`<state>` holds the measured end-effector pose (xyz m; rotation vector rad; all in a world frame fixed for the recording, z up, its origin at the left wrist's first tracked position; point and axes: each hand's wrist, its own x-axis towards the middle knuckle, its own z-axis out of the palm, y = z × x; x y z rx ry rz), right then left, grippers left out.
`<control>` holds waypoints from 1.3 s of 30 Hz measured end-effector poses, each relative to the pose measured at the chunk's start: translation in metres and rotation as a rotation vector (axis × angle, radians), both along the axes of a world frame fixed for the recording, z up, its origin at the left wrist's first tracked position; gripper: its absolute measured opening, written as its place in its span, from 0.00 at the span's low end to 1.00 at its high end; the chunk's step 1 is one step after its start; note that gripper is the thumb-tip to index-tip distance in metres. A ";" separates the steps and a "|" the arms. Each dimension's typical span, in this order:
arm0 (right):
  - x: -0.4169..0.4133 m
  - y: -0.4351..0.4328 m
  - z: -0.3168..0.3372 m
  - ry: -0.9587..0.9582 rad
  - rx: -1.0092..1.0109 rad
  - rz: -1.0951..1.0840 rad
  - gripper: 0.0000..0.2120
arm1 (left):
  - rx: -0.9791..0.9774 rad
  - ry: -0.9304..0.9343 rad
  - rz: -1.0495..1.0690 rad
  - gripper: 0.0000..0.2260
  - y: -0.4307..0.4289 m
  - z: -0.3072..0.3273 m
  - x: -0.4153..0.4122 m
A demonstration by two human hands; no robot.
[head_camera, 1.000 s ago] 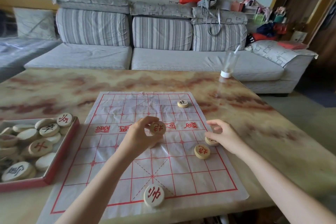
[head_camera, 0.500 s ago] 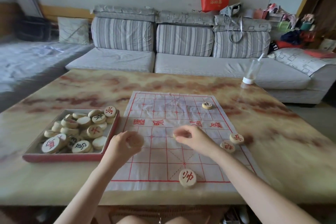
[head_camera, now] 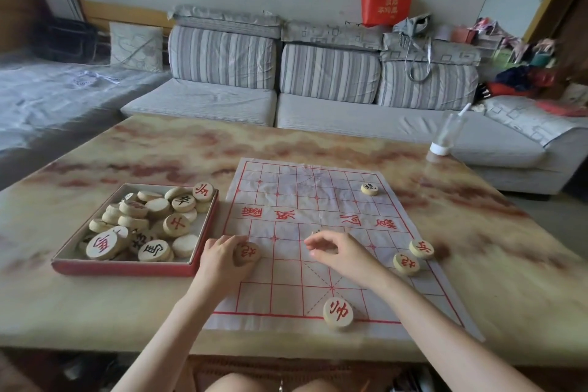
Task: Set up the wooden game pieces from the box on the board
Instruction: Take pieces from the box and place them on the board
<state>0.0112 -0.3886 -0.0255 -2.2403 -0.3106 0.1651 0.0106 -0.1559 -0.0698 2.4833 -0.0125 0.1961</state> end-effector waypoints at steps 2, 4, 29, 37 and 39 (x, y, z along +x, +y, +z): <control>0.001 0.003 -0.002 -0.004 -0.009 0.011 0.10 | -0.026 0.005 0.005 0.23 0.001 0.004 0.000; 0.002 0.008 -0.001 -0.006 -0.015 0.017 0.11 | -0.058 -0.023 0.013 0.21 0.005 0.008 0.000; 0.033 0.176 -0.001 -0.075 -0.126 0.186 0.13 | 0.154 0.008 0.248 0.16 0.117 0.039 -0.011; 0.045 0.214 0.001 -0.182 -0.553 0.219 0.20 | 0.048 -0.188 0.308 0.17 0.118 0.033 -0.013; 0.048 0.220 -0.003 -0.249 -0.608 0.209 0.20 | 0.019 -0.201 0.292 0.18 0.123 0.031 -0.013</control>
